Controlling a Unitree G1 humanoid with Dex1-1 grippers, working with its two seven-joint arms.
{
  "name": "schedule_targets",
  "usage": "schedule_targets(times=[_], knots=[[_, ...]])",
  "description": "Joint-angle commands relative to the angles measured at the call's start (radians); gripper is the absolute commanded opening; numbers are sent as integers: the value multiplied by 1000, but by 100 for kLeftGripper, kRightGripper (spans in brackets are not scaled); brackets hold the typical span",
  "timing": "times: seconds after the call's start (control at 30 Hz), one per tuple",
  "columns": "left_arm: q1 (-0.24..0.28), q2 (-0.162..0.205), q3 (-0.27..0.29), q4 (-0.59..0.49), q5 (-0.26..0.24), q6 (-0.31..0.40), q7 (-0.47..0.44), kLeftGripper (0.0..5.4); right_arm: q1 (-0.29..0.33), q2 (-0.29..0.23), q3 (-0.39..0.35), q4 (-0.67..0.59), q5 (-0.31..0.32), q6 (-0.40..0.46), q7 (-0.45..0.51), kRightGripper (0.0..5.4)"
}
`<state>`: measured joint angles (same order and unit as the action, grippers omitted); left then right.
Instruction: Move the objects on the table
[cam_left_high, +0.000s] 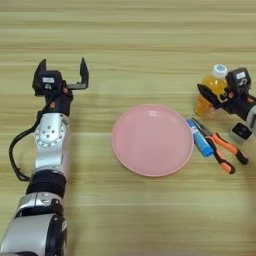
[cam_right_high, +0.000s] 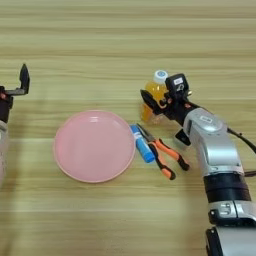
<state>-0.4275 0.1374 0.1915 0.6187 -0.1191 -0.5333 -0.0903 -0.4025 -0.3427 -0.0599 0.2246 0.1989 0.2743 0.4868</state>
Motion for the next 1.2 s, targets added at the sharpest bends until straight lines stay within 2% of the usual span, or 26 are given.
schedule_targets(times=[0.03, 0.23, 0.73, 0.97, 1.2], knots=[[2, 2, 1, -2, 3, -9, 1, 540, -14, -6, -3, 10, -4, 1, 0, 355], [0, 3, 0, 5, 4, -9, 2, 540, -27, 1, -13, -17, 4, -14, -6, 355], [0, -8, -7, 13, 12, -14, 13, 540, -51, 16, -5, -299, 62, 68, -6, 355], [5, -14, -15, 6, 17, -14, 19, 540, -17, 25, 58, -499, 101, 160, 18, 355], [10, -19, -21, -2, 20, -13, 24, 540, -12, 55, 141, -539, 104, 193, 24, 355]])
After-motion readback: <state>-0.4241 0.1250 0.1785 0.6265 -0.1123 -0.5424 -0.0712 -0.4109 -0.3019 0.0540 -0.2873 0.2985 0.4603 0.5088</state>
